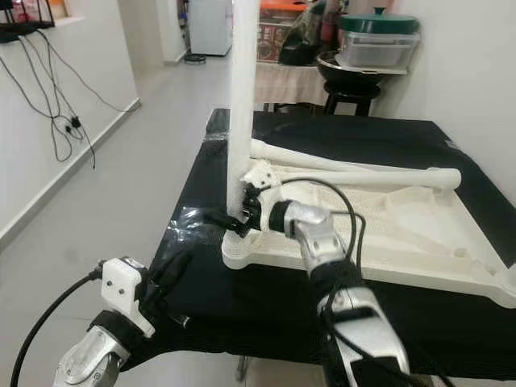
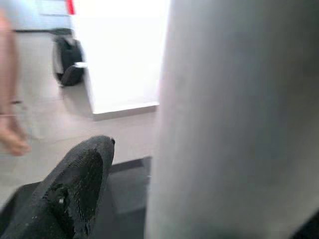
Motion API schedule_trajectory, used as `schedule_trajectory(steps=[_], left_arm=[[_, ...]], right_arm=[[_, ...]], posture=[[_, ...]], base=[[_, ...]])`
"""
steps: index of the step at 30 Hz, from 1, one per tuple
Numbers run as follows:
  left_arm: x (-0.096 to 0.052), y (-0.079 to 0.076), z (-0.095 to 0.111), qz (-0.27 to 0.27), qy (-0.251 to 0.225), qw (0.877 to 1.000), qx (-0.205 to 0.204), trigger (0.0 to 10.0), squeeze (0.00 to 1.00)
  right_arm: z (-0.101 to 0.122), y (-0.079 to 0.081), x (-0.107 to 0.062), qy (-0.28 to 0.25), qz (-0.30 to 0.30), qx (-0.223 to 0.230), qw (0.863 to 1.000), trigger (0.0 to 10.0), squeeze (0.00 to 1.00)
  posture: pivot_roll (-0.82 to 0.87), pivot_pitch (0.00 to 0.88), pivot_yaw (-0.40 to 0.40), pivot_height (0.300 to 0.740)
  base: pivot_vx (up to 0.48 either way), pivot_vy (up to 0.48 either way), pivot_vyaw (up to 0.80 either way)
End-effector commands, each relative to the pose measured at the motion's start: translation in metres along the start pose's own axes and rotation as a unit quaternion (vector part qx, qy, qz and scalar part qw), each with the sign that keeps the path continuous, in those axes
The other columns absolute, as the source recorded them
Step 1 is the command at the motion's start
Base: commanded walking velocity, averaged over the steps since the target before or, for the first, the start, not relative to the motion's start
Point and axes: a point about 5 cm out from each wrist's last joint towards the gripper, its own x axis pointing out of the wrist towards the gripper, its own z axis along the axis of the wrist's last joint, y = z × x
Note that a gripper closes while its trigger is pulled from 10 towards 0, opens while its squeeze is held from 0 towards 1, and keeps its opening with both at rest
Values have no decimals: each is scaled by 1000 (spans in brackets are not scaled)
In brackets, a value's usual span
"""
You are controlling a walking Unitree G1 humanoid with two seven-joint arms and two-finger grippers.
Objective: Building children table
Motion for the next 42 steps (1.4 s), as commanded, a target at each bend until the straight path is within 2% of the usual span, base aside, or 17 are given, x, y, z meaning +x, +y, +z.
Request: schedule_trajectory(steps=[1, 2, 3, 15, 18, 20, 21, 22, 23, 24, 25, 27, 36, 37, 39, 40, 42], left_arm=[[0, -2, 1, -10, -9, 1000, -10, 10000, 0], [-1, -2, 2, -16, -13, 1000, -13, 10000, 0], [-1, -2, 2, -17, -12, 1000, -13, 10000, 0], [-3, -5, 0, -22, -1, 999, -40, 10000, 0], [-5, -8, -5, -23, 4, 999, -46, 10000, 0], [-5, -8, -5, -23, 4, 999, -46, 10000, 0], [-5, -8, -6, -24, 5, 999, -48, 10000, 0], [-4, -8, -6, -24, 6, 998, -53, 10000, 0], [-4, -8, -6, -24, 6, 998, -56, 10000, 0], [-4, -8, -6, -24, 6, 998, -56, 10000, 0], [-3, -7, -5, -25, 6, 998, -56, 10000, 0], [-2, -7, -6, -27, 8, 998, -56, 10000, 0], [1, -7, -7, -34, 9, 998, -53, 10000, 0], [1, -7, -7, -32, 8, 998, -52, 10000, 0], [1, -7, -7, -31, 8, 998, -52, 10000, 0], [2, -7, -7, -31, 7, 998, -51, 10000, 0], [3, -7, -6, -31, 7, 998, -51, 10000, 0]], right_arm=[[-1, 3, 4, 8, 40, 8, 999, 4039, 0], [-1, 2, 4, 10, 52, 14, 999, 4039, 0], [-2, 1, 3, 14, 57, 19, 998, 0, 0], [-11, -6, -8, 29, 45, 19, 998, 0, 0], [-32, -7, -20, 41, -48, 43, 997, 0, 0], [-32, -7, -20, 41, -48, 43, 997, 0, 0], [-45, -4, -19, 40, -136, 75, 987, 0, 0], [-66, 13, -16, 42, -274, 119, 954, 0, 0], [-76, 34, -11, 41, -323, 156, 933, 0, 0], [-76, 34, -11, 41, -323, 156, 933, 0, 0], [-77, 47, -7, 40, -352, 157, 922, 0, 0], [-76, 54, 0, 39, -344, 151, 926, 0, 0], [-61, 32, 10, 25, -354, 125, 927, 0, 0], [-59, 31, 10, 26, -353, 126, 927, 9647, 0], [-57, 31, 11, 21, -339, 129, 932, 10000, 0], [-53, 30, 12, 13, -313, 128, 941, 10000, 1000], [-40, 34, 11, -1, -282, 121, 952, 10000, 1000]], posture=[[86, 0, -48, 740], [87, 0, -48, 740], [90, 0, -46, 740], [77, 0, -47, 740], [56, 0, -49, 740], [56, 0, -49, 740], [46, 0, -52, 740], [40, 0, -52, 740], [40, 0, -45, 740], [40, 0, -45, 740], [30, 0, -27, 740], [10, 0, -15, 740], [23, 0, -28, 740], [27, 0, -31, 740], [27, 0, -31, 740], [32, 0, -32, 740], [31, 0, -33, 740]], base=[[0, 0, 0], [0, 0, 0], [0, 0, 0], [0, 0, 0], [0, 0, 0], [0, 0, 0], [0, 0, 0], [0, 0, 0], [0, 0, 0], [0, 0, 0], [0, 0, 0], [0, 0, 0], [0, 0, 0], [0, 0, 0], [0, 0, 0], [0, 0, 0], [0, 0, 0]])
